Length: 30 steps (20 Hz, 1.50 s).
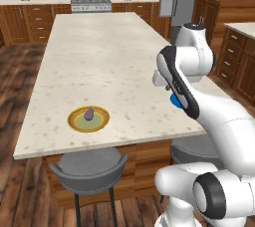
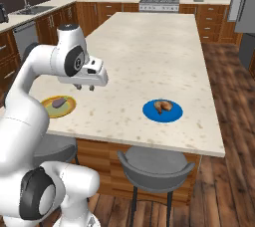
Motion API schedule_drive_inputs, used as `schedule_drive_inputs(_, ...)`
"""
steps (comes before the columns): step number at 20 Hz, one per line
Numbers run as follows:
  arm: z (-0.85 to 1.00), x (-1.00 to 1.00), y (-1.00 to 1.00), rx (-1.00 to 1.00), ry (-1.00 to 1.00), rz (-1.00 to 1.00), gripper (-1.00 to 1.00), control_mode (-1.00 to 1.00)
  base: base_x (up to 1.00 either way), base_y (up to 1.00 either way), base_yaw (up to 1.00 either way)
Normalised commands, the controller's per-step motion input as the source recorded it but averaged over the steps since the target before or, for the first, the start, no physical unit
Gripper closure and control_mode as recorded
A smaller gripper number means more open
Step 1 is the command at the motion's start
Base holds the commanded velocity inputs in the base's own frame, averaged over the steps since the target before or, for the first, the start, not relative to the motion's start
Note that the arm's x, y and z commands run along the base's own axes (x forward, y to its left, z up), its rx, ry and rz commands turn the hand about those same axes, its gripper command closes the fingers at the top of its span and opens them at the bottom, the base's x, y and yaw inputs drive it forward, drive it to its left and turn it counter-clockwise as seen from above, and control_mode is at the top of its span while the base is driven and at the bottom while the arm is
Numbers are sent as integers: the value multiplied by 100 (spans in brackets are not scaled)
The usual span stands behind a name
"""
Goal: Transport the chicken drumstick and eggplant to the fridge. Place the chicken drumstick on the rack containing meat and place the eggplant on the rack containing the vegetable, ensuring meats and vegetables are on different racks.
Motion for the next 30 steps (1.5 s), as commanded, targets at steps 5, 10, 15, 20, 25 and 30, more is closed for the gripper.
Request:
schedule_drive_inputs(5,-7,-50,28,0,-3,0,-100,-100,0,0,0)
schedule_drive_inputs(10,-47,-48,49,11,1,-7,-100,-100,0,0,0)
schedule_drive_inputs(15,-48,10,86,5,0,-20,-100,-100,0,0,0)
schedule_drive_inputs(20,-57,60,87,3,3,-17,-100,-100,0,0,0)
schedule_drive_inputs(25,-23,86,50,0,5,-12,-100,-100,0,0,0)
schedule_drive_inputs(30,-2,71,57,0,11,-11,-100,-100,0,0,0)
